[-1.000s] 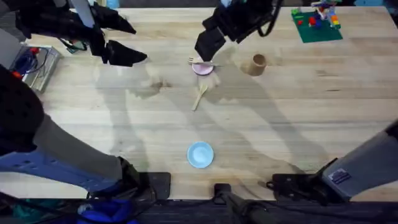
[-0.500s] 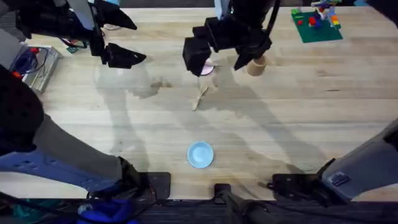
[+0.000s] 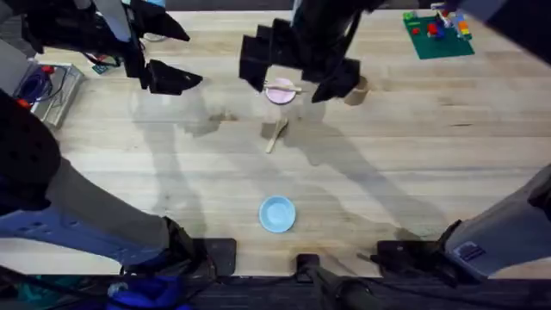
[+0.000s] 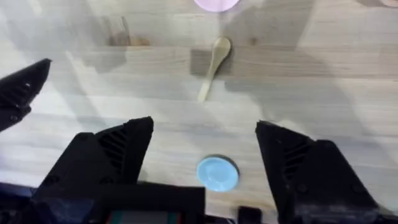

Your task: Pick up a utensil and set it on the pink plate, then put the other utensil in the container.

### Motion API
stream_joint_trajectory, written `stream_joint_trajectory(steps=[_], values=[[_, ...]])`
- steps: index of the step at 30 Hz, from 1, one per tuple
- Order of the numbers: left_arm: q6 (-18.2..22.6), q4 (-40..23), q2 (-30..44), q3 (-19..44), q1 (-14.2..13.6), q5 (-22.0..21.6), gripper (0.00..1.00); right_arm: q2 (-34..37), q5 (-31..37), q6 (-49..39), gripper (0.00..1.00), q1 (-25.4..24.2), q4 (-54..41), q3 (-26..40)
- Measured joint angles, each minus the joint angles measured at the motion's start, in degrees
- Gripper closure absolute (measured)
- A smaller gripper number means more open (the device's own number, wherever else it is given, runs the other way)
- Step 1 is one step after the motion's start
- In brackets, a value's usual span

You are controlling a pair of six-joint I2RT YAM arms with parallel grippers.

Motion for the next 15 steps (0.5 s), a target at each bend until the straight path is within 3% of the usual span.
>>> stream_joint_trajectory(steps=[5,15], values=[[0.0,0.0,0.0,0.0,0.0,0.0,0.008,0.0,3.9,8.7,0.005,2.9,3.8,-7.3],[0.0,-0.3,0.0,0.0,0.0,0.0,0.008,0.7,7.8,15.0,0.005,3.2,19.7,-19.6]])
